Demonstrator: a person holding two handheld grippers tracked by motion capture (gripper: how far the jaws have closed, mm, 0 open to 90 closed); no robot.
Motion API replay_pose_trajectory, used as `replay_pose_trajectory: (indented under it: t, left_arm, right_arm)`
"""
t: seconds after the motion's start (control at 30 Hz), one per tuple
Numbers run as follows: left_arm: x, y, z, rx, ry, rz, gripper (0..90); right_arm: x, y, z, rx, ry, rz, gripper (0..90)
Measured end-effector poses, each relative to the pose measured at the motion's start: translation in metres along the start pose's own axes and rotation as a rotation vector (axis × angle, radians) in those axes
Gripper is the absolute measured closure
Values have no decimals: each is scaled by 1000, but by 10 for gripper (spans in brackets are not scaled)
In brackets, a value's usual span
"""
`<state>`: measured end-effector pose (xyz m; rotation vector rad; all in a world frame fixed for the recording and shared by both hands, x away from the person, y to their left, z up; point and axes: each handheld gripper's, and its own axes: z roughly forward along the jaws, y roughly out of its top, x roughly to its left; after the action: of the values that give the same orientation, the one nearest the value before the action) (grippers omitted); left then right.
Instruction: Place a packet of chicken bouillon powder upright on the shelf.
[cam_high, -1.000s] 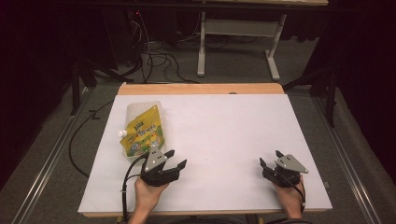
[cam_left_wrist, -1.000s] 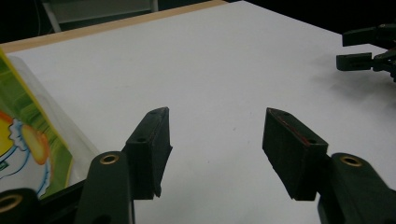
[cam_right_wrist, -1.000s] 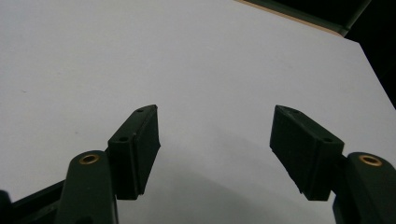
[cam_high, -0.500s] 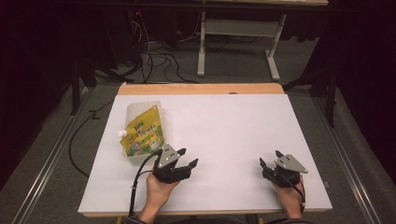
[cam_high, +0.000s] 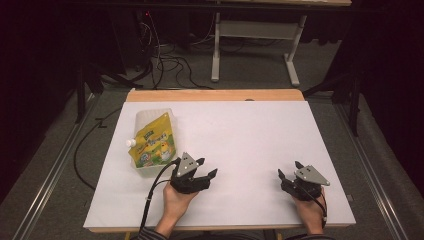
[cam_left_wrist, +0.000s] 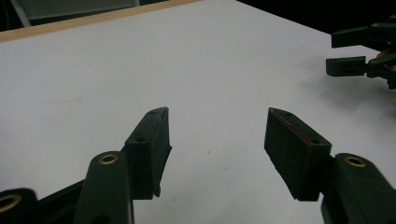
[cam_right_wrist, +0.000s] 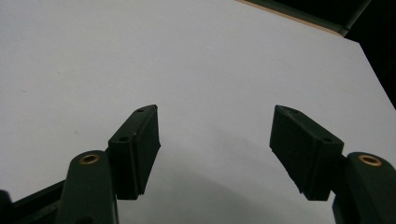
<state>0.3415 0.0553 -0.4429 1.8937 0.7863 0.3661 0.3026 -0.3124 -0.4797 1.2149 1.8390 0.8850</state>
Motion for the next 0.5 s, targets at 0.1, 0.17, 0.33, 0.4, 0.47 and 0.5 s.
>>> replay_pose_trajectory:
  t: [0.1,0.17,0.33,0.4,0.47,0.5]
  left_arm:
    - [0,-1,4,7,6,2,410]
    - [0,-2,7,15,10,4,411]
    - [0,-3,12,16,11,0,409]
    - [0,-3,15,16,15,-2,408]
    - [0,-4,17,20,16,0,407]
    - [0,-4,19,21,15,0,407]
  right_arm:
    - [0,0,0,-1,0,4,335]
    - [0,0,0,-5,1,4,334]
    - [0,0,0,-4,3,8,334]
    - [0,0,-1,-2,1,8,334]
    - [0,0,0,-3,-1,7,334]
    - [0,0,0,-2,-1,8,334]
